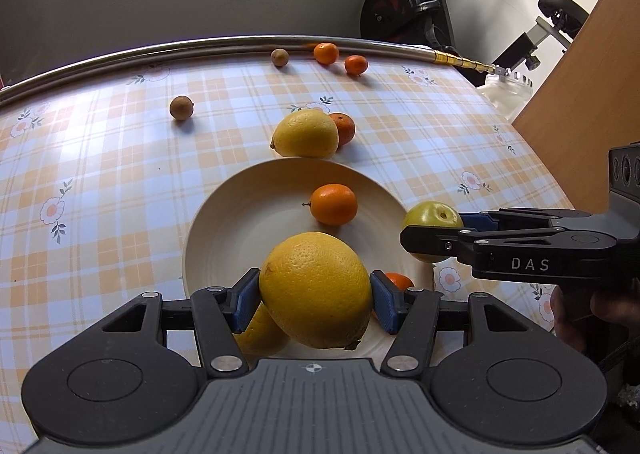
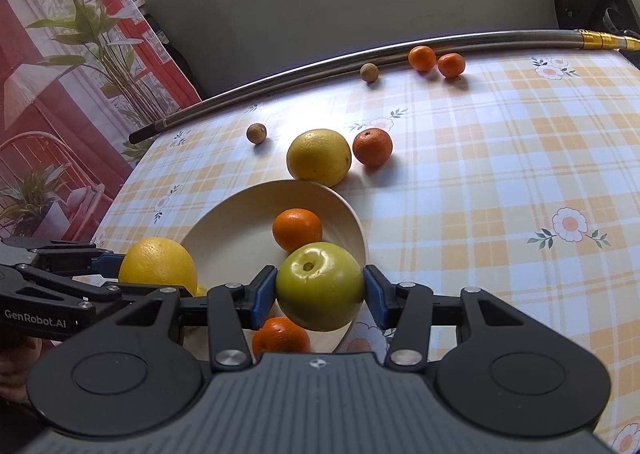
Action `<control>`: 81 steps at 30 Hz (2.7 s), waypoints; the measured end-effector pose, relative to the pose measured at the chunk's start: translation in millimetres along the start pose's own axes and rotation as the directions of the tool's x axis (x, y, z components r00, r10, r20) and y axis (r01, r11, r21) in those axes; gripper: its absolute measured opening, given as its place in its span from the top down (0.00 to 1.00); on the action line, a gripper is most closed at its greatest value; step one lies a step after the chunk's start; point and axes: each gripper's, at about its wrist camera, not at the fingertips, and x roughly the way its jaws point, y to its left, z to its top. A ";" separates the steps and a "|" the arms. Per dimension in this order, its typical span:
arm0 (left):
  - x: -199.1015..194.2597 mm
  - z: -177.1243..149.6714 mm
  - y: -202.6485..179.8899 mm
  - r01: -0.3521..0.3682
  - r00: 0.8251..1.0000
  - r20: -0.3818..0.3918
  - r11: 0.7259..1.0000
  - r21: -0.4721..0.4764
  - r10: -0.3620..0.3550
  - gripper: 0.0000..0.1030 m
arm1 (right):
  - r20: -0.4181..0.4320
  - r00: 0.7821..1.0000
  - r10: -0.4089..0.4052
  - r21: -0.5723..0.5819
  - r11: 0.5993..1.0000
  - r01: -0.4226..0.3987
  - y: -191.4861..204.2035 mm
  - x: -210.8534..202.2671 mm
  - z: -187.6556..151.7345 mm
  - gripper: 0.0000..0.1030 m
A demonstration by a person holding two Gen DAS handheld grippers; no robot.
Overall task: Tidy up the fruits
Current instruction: 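Lower the lemon into the plate with left while right lowers the green fruit, then withdraw both open grippers from the plate toward the remaining fruits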
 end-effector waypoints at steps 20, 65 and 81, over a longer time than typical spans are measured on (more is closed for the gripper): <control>23.4 27.7 41.0 -0.117 0.993 0.015 0.992 -0.042 0.118 0.41 | -0.003 1.000 0.004 -0.022 1.000 -0.004 8.4 7.4 2.0 0.52; 7.9 7.8 48.2 -0.141 0.986 0.070 0.985 -0.099 0.149 0.45 | -0.010 1.000 -0.024 -0.071 0.997 0.024 16.6 15.2 -2.6 0.51; -37.2 32.8 66.0 -0.187 0.963 0.169 0.972 -0.140 0.210 0.45 | 0.073 0.995 -0.063 -0.008 0.998 0.064 -9.1 -9.5 17.2 0.51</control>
